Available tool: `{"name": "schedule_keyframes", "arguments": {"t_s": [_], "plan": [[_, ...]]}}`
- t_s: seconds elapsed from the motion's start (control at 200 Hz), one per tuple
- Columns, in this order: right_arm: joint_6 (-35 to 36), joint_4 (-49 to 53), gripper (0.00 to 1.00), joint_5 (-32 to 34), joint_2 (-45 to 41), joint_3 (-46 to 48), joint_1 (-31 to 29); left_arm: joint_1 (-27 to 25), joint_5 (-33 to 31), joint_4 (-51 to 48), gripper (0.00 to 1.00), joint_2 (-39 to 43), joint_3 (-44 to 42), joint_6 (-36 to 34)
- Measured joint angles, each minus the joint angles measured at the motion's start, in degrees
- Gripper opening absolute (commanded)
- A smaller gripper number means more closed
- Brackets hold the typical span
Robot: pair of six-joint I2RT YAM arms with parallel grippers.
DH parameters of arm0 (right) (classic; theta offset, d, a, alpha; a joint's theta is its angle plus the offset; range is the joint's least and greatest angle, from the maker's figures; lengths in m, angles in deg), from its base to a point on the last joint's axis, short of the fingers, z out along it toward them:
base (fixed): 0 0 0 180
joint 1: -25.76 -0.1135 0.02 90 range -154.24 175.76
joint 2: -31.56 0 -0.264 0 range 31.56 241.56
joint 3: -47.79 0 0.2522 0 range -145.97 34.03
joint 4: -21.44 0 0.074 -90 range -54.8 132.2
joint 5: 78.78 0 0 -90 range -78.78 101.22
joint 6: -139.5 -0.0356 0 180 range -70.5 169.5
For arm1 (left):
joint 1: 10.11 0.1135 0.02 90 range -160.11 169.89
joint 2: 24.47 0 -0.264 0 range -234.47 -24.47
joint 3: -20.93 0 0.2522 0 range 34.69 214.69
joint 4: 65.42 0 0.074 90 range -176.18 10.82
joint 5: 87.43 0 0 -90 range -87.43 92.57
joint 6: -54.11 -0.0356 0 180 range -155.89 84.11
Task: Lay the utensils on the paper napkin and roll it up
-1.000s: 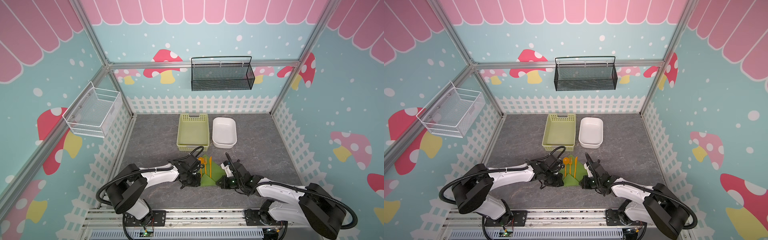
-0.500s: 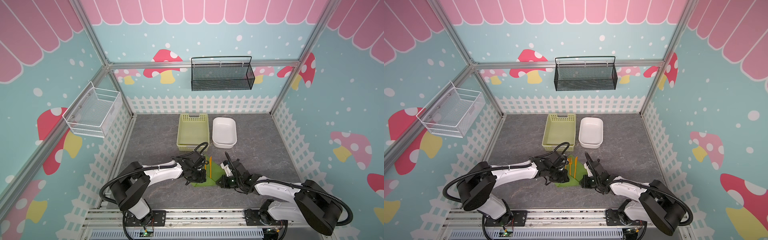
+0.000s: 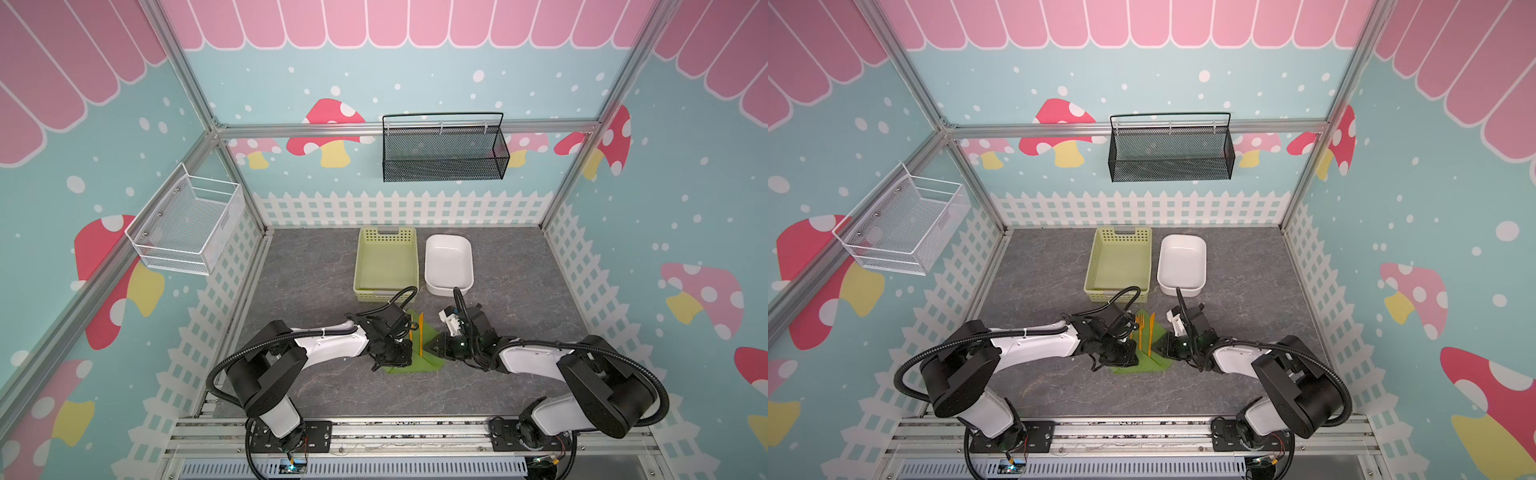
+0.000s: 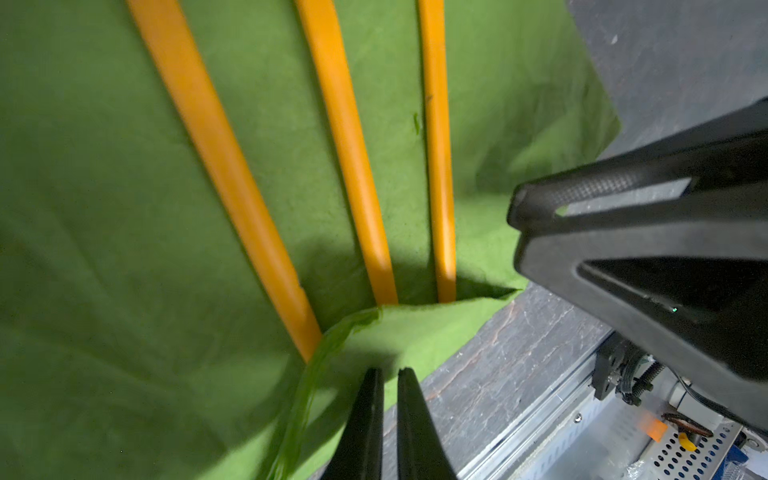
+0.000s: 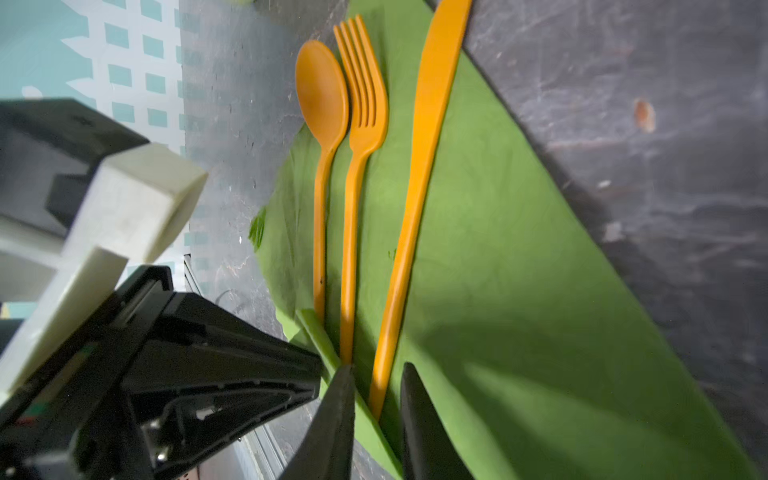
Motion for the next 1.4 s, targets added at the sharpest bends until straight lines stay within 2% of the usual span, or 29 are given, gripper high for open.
{"name": "schedule_keyframes", "arguments": {"t_s": [0.405, 0.846, 1.101, 1.396], "plan": [[-0.85, -8.02, 0.18, -4.48, 5.95, -0.55, 2.36, 0.0, 0.04, 0.17, 0.12, -0.76, 0.0, 0.0], [-1.09, -11.32, 0.18, -6.32, 10.95, -1.88, 2.95, 0.0, 0.07, 0.2, 0.11, -0.85, 0.0, 0.0], [-1.27, -12.83, 0.15, -6.99, 12.11, -2.05, 3.06, 0.0, 0.04, 0.2, 0.11, -0.85, 0.0, 0.0], [-1.14, -12.5, 0.17, -6.27, 12.24, -2.34, 3.06, 0.0, 0.07, 0.22, 0.11, -0.85, -0.11, 0.0]]}}
